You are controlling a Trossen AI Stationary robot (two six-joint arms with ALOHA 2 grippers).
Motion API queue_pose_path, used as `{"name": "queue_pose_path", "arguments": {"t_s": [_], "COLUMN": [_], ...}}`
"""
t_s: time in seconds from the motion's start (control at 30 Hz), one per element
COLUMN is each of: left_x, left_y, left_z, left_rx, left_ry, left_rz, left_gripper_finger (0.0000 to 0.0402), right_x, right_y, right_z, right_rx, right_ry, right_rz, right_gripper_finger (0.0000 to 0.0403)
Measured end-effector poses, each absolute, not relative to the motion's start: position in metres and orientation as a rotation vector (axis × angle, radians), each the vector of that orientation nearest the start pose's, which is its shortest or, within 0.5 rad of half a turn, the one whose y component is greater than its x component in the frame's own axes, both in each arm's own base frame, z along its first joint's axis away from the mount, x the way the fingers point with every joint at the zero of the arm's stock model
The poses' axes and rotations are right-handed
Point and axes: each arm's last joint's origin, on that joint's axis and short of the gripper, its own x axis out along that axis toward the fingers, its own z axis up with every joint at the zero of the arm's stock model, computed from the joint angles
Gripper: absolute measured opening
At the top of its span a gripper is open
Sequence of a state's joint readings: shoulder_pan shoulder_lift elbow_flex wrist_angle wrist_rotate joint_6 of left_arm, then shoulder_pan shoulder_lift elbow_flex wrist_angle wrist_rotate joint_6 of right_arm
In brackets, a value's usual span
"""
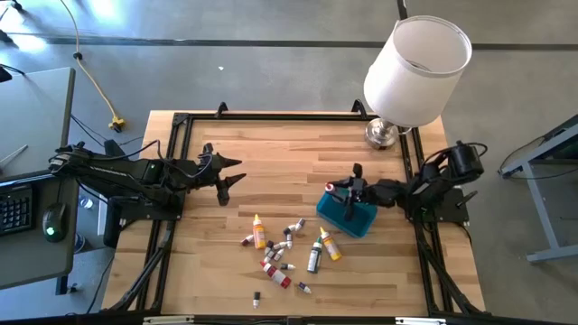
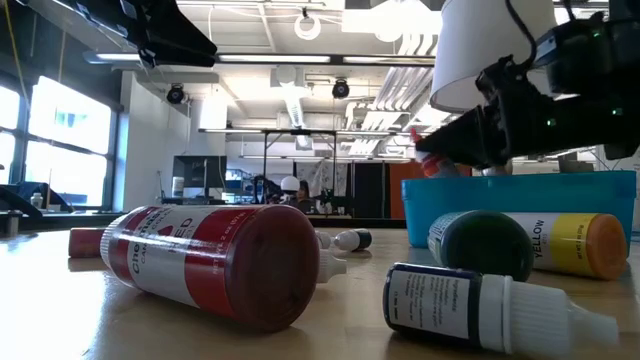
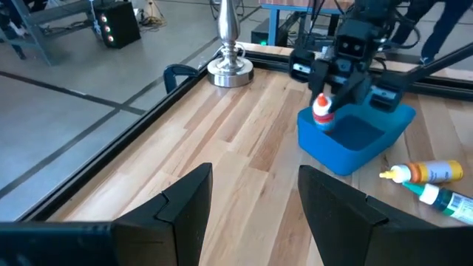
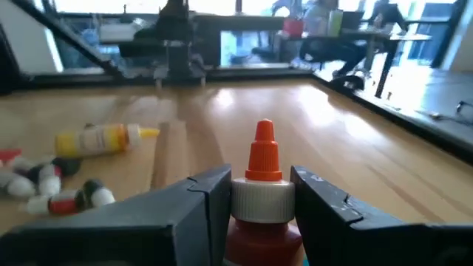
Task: Pick & Place food coloring
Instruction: Put the large orange food coloring bottle into the blue bin
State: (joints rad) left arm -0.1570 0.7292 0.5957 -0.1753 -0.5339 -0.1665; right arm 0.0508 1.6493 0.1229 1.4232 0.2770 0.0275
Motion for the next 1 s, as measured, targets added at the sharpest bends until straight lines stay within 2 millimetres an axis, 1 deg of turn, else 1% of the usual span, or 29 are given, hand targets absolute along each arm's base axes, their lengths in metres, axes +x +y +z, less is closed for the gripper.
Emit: {"name": "queue_pose_path", "arguments": {"t_s": [0.1,0.2,0.3,0.43,0.53,0.63,0.77,1.0], "left_x": [0.163,0.163,0.163,0.163,0.163,0.163,0.163,0.163], "left_y": [-0.011,-0.011,-0.011,-0.011,-0.011,-0.011,-0.011,-0.011], "left_z": [0.278,0.278,0.278,0.278,0.278,0.278,0.278,0.278], "left_rx": [-0.064,-0.08,-0.08,-0.08,-0.08,-0.08,-0.081,-0.081], "left_ry": [0.259,0.256,0.255,0.255,0.255,0.255,0.255,0.255], "left_rz": [0.397,0.4,0.4,0.4,0.4,0.4,0.399,0.4], "left_gripper_finger": [0.0198,0.0198,0.0198,0.0198,0.0198,0.0198,0.0198,0.0198], "right_x": [0.206,0.205,0.206,0.205,0.205,0.205,0.205,0.205], "right_y": [-0.008,-0.014,-0.017,-0.019,-0.019,-0.02,-0.02,-0.02], "right_z": [0.11,0.107,0.108,0.108,0.108,0.108,0.109,0.109], "right_rx": [0.062,0.097,0.121,0.121,0.116,0.092,0.073,0.075], "right_ry": [0.145,0.172,0.154,0.153,0.153,0.154,0.152,0.151], "right_rz": [-0.286,-0.261,-0.245,-0.255,-0.258,-0.279,-0.298,-0.295], "right_gripper_finger": [0.0119,0.012,0.0129,0.0152,0.0169,0.0177,0.0171,0.0147]}}
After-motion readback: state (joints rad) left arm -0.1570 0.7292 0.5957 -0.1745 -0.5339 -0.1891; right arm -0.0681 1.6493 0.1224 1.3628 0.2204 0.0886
